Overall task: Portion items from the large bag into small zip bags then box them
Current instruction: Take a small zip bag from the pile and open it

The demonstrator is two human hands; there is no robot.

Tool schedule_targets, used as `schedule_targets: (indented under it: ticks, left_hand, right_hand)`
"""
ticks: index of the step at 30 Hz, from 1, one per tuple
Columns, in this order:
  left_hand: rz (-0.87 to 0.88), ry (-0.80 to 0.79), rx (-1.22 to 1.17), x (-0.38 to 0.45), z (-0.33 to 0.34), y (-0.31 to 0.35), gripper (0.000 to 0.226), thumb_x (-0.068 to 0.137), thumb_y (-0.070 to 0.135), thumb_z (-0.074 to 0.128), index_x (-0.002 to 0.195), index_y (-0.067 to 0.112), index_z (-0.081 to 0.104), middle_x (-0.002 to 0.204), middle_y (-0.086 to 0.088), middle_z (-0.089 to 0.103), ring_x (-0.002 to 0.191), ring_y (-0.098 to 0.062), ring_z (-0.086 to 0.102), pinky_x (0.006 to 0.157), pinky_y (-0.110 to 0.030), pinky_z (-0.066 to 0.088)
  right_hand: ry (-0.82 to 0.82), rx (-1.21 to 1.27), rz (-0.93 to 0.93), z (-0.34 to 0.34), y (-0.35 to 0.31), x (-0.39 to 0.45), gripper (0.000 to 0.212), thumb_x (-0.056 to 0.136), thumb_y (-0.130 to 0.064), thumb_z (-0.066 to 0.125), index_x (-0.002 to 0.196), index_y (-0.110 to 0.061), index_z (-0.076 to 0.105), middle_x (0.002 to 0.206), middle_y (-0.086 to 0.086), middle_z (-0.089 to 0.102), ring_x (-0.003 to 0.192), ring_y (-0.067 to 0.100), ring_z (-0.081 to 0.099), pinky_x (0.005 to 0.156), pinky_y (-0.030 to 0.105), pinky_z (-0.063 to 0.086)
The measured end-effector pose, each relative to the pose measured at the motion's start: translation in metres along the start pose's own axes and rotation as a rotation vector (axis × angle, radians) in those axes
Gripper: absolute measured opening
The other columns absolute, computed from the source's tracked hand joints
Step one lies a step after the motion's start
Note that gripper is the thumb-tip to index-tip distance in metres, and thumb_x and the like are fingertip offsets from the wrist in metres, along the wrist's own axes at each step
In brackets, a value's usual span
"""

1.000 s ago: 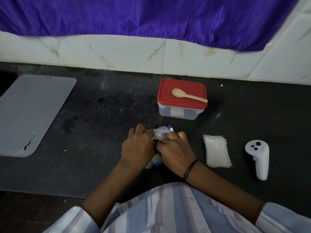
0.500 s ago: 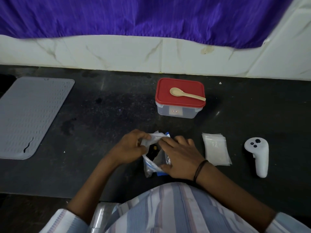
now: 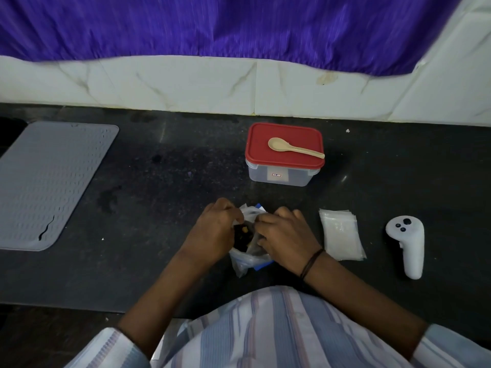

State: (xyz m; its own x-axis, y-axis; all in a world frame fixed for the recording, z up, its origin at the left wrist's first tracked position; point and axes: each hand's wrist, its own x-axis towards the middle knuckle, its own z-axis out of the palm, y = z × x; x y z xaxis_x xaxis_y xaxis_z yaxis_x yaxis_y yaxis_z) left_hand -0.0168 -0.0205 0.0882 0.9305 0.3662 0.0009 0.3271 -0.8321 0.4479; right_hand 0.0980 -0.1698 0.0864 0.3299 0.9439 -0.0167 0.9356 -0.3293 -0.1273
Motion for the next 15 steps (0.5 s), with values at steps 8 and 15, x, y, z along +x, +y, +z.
schedule_targets:
  ticks: [8, 15]
  left_hand:
    - [-0.024, -0.211, -0.169, -0.002, -0.01, -0.013, 0.063, 0.085, -0.004, 0.053, 0.142, 0.023, 0.049, 0.157, -0.002, 0.014, 0.135, -0.024, 0.039, 0.098, -0.028, 0.046]
    - [-0.007, -0.134, -0.18, -0.002, -0.012, -0.013, 0.062, 0.083, 0.008, 0.063, 0.142, 0.021, 0.051, 0.151, 0.001, 0.031, 0.132, -0.019, 0.045, 0.102, -0.032, 0.046]
  right_hand:
    - [-0.117, 0.09, 0.019, 0.005, 0.012, -0.006, 0.067, 0.083, -0.013, 0.054, 0.143, -0.033, 0.032, 0.145, -0.013, 0.042, 0.116, 0.022, 0.043, 0.085, 0.039, 0.036]
    - [-0.07, 0.031, -0.13, 0.0, 0.008, -0.009, 0.035, 0.083, -0.018, 0.049, 0.108, -0.035, 0.067, 0.117, -0.017, 0.066, 0.119, 0.034, 0.052, 0.104, 0.062, 0.028]
